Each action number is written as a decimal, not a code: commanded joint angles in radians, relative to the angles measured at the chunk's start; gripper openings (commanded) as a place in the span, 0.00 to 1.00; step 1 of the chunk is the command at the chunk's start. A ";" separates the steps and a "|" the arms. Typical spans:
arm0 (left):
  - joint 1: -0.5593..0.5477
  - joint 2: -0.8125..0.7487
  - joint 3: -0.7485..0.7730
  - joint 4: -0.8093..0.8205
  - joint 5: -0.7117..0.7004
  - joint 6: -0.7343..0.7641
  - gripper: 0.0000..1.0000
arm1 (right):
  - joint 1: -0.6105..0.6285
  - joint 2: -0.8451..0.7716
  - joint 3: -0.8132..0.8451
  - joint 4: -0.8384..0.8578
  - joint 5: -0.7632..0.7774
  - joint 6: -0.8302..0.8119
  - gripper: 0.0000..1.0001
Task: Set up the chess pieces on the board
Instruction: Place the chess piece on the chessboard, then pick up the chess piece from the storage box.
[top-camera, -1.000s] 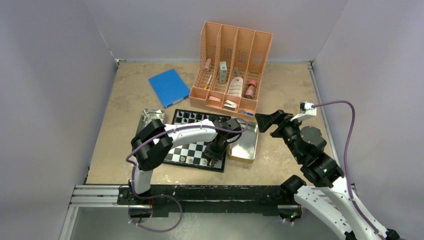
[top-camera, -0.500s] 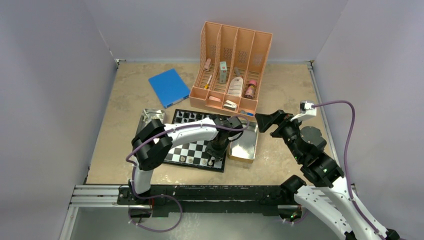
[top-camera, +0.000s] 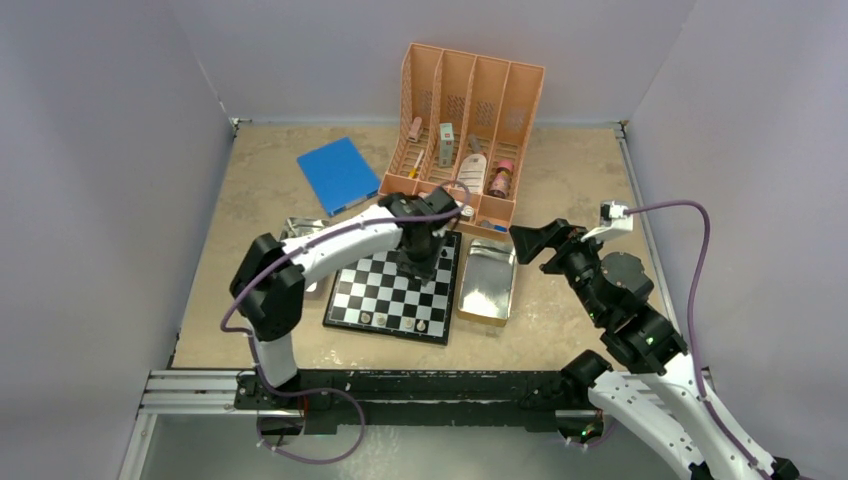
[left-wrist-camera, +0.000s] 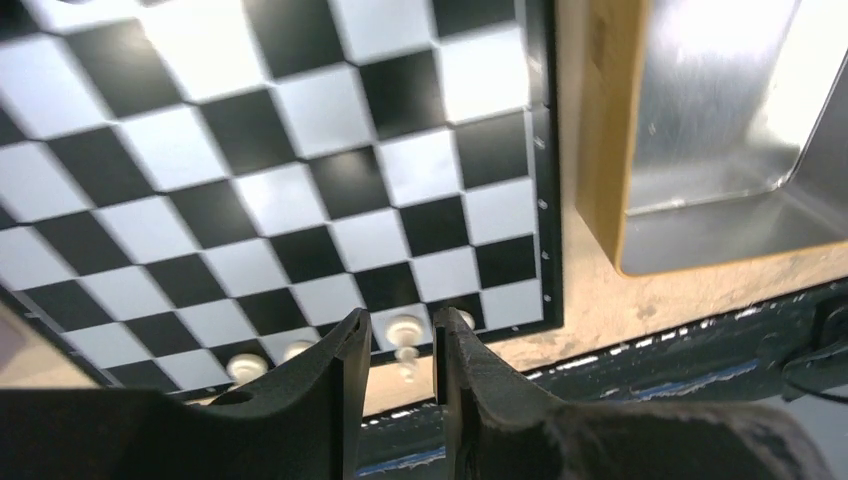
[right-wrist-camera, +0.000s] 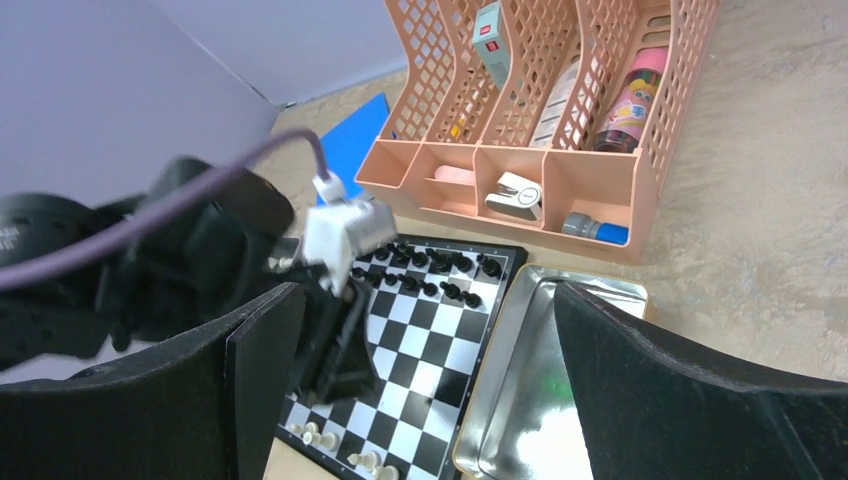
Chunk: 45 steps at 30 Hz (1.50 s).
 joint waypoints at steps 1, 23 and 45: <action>0.116 -0.102 0.030 0.027 -0.016 0.061 0.29 | 0.003 0.006 0.006 0.073 -0.011 -0.002 0.97; 0.893 -0.252 -0.185 0.175 0.136 0.155 0.25 | 0.003 -0.003 -0.051 0.125 -0.066 -0.003 0.97; 0.992 -0.101 -0.254 0.209 -0.020 0.155 0.18 | 0.003 -0.017 -0.070 0.153 -0.104 -0.015 0.97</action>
